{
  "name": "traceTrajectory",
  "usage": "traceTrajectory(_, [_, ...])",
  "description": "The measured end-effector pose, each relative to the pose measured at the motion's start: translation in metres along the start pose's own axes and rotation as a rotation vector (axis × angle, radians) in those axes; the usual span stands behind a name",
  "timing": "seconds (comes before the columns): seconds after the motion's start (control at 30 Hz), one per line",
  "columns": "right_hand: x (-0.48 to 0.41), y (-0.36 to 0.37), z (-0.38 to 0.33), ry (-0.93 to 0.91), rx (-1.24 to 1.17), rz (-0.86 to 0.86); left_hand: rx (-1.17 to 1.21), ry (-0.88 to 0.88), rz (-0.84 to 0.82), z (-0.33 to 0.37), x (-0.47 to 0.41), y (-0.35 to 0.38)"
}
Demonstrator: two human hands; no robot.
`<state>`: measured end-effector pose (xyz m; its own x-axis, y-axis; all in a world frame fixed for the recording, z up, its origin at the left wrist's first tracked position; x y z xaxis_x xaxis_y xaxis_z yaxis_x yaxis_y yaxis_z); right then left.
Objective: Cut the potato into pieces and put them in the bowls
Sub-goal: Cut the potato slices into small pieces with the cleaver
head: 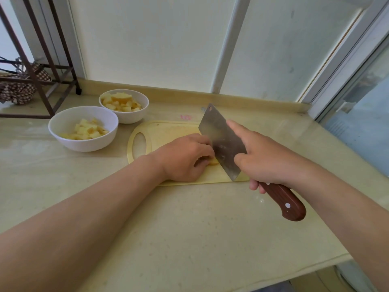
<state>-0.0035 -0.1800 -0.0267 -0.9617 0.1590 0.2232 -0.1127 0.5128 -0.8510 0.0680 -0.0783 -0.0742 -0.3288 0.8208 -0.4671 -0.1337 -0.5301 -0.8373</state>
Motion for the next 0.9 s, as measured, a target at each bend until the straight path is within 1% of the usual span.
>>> traceTrajectory(0.2, [-0.002, 0.01, -0.006, 0.03, 0.075, -0.028, 0.005, 0.006, 0.016, 0.0, 0.0, 0.0])
traceTrajectory(0.3, [-0.022, 0.014, -0.019, 0.045, 0.132, -0.019, 0.013, 0.012, 0.025, -0.001, 0.0, -0.001])
traceTrajectory(0.47, [-0.053, 0.012, -0.034, 0.046, 0.13, 0.008, 0.05, 0.012, 0.051, 0.002, 0.002, -0.005])
traceTrajectory(0.73, [-0.02, 0.008, -0.007, 0.08, 0.022, -0.053, 0.014, 0.014, 0.078, -0.001, 0.002, -0.01])
traceTrajectory(0.9, [-0.009, 0.006, 0.002, 0.05, -0.049, -0.01, 0.029, 0.001, 0.083, -0.001, 0.002, -0.009])
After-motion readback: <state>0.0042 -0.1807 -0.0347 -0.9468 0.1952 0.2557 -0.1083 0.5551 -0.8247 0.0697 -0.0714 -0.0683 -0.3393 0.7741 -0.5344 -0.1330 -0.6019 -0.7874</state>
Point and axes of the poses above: each hand's wrist, its own x-axis away from the middle knuckle, its own y-axis out of the palm, z = x × y, the point moved 8 cm from there along -x, towards the middle knuckle, and after that the axes turned 1 degree about -y, right-handed, at the moved point
